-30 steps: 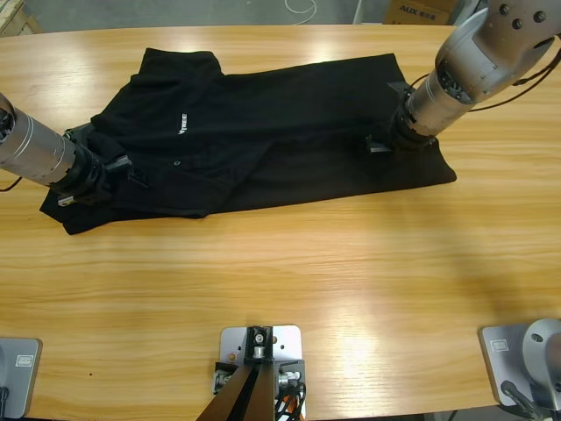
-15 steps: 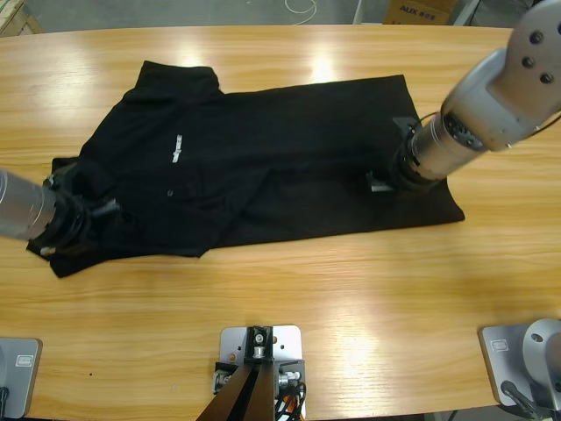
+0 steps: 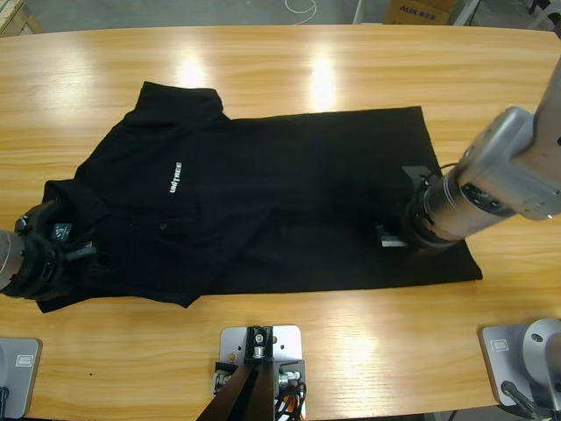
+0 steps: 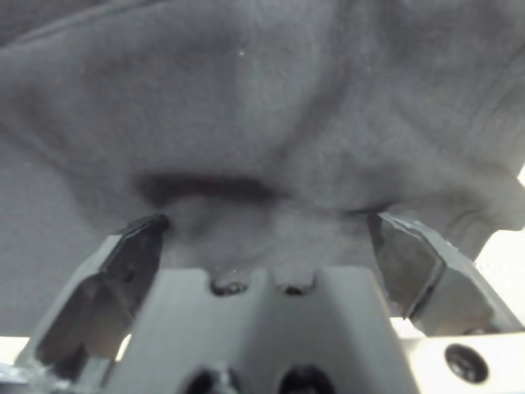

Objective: Fold clothes

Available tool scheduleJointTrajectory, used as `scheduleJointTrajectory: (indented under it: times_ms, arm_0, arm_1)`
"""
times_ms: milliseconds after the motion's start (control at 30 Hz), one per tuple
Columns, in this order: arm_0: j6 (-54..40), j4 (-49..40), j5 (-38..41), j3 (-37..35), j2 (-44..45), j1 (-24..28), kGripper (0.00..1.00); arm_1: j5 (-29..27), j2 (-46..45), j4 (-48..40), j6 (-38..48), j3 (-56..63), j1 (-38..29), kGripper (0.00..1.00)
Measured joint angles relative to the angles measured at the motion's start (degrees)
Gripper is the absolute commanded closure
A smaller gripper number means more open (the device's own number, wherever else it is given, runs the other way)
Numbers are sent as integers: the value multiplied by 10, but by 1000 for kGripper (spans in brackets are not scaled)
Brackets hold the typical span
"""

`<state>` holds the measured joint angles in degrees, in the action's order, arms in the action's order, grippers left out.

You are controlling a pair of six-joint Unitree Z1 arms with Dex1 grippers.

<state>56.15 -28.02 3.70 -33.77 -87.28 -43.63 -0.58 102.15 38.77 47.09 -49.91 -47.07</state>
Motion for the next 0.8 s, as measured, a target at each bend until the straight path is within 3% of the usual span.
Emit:
scheduleJointTrajectory:
  times_ms: [233,400,567,600,700,800]
  arm_0:
    - [7,-31,0,-9,58,-7,4]
    - [-16,-45,-1,-104,78,14,0]
    - [-258,-17,67,-238,46,171,52]
    - [-321,-14,96,-267,23,209,100]
    - [-434,-11,173,-344,-52,297,96]
    - [-511,-26,211,-428,-127,343,94]
  arm_1:
    - [-10,-51,37,12,13,-19,0]
    - [-11,-124,71,-97,-83,-7,23]
    - [88,-124,85,-235,-195,138,32]
    - [98,-117,88,-259,-208,168,32]
    - [118,-92,91,-303,-232,231,29]
    - [123,-62,92,-326,-242,256,30]
